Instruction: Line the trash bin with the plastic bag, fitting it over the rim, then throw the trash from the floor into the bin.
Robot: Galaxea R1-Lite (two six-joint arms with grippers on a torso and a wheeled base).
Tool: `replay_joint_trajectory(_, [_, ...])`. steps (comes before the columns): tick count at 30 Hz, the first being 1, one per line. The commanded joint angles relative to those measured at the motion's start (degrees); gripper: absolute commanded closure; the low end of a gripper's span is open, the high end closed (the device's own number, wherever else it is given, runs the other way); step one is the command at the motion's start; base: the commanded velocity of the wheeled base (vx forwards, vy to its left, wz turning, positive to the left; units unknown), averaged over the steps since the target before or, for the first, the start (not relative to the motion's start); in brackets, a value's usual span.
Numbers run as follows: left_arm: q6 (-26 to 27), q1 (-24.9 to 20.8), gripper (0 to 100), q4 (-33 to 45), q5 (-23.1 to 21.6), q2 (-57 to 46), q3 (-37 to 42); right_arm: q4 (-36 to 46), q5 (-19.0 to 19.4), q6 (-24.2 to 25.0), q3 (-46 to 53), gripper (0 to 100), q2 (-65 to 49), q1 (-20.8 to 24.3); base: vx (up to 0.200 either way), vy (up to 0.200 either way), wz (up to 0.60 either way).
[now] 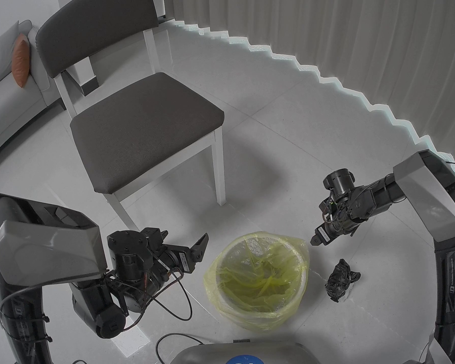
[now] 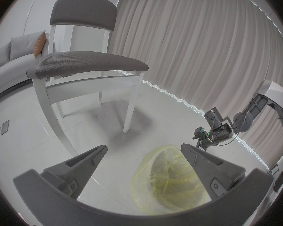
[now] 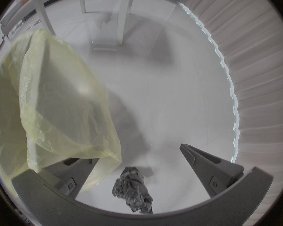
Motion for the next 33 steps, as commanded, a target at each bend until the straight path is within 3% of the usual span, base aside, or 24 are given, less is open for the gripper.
replay_joint_trajectory(1, [0.0, 0.6, 0, -0.7, 0.0, 0.0, -0.4, -0.5, 0.2, -0.4, 3.6, 0, -3.4, -2.6, 0.000, 0.000, 0.00])
replay_joint_trajectory(13, [0.1, -0.4, 0, -0.7, 0.0, -1.2, 0.4, -7.0, -0.8, 0.3, -2.1, 0, 3.9, -7.1, 0.000, 0.000, 0.00])
replay_joint_trajectory(18, [0.1, -0.4, 0, -0.7, 0.0, -0.7, 0.4, -6.9, -0.9, 2.9, -6.6, 0, 8.4, -7.6, 0.000, 0.000, 0.00])
replay_joint_trajectory(33, [0.1, -0.4, 0, -0.7, 0.0, 0.9, 0.3, -4.2, -4.6, 2.1, -16.5, 0, 20.1, -8.4, 0.000, 0.000, 0.00])
